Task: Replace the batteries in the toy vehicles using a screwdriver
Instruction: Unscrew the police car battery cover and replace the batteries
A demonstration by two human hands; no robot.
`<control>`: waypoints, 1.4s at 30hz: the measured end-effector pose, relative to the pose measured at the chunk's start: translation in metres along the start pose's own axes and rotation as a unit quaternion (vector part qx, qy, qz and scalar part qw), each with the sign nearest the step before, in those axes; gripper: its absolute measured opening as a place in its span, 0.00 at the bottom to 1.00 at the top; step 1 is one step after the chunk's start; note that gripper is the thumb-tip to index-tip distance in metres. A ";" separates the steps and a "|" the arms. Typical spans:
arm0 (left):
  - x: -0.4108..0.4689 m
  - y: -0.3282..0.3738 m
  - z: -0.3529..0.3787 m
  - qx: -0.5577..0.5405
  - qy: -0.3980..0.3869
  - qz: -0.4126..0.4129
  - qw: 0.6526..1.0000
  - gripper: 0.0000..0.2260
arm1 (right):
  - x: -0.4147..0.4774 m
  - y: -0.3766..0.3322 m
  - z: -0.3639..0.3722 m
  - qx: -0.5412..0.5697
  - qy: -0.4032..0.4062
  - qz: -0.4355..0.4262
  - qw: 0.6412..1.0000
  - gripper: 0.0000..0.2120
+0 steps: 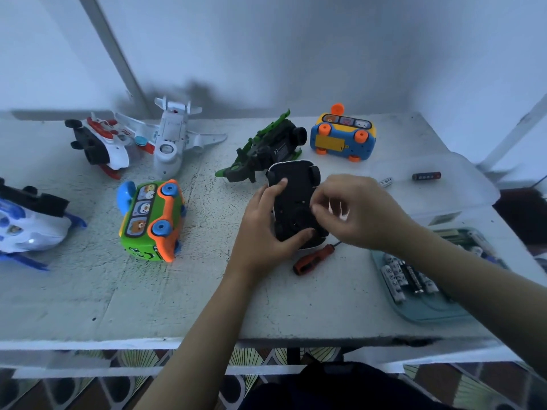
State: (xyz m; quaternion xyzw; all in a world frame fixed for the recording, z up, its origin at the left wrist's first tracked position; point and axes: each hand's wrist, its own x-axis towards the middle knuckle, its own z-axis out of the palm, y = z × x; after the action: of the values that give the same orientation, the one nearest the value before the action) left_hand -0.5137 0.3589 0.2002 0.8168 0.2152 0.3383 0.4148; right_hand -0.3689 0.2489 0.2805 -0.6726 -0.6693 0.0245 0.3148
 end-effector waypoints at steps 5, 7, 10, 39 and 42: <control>0.000 -0.001 -0.001 -0.012 0.021 -0.002 1.000 0.35 | -0.027 -0.017 0.011 -0.081 -0.142 -0.106 0.981 0.08; 0.000 -0.002 -0.001 -0.004 0.021 -0.001 1.000 0.35 | -0.035 -0.017 0.017 -0.116 -0.180 -0.128 0.968 0.10; 0.000 -0.005 -0.001 -0.003 0.018 -0.003 1.000 0.35 | -0.043 -0.013 0.024 -0.170 -0.192 -0.140 0.956 0.13; 0.000 -0.010 0.000 -0.049 0.013 -0.019 0.999 0.37 | 0.003 -0.030 -0.035 0.109 0.175 0.009 0.979 0.08; -0.001 -0.008 0.000 -0.067 0.015 -0.023 0.997 0.36 | 0.002 -0.030 -0.032 0.109 0.199 -0.001 0.974 0.07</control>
State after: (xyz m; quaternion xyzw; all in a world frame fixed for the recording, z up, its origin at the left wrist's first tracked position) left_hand -0.5149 0.3635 0.1932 0.7772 0.2168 0.3543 0.4727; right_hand -0.3806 0.2353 0.3204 -0.6251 -0.5869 -0.0376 0.5132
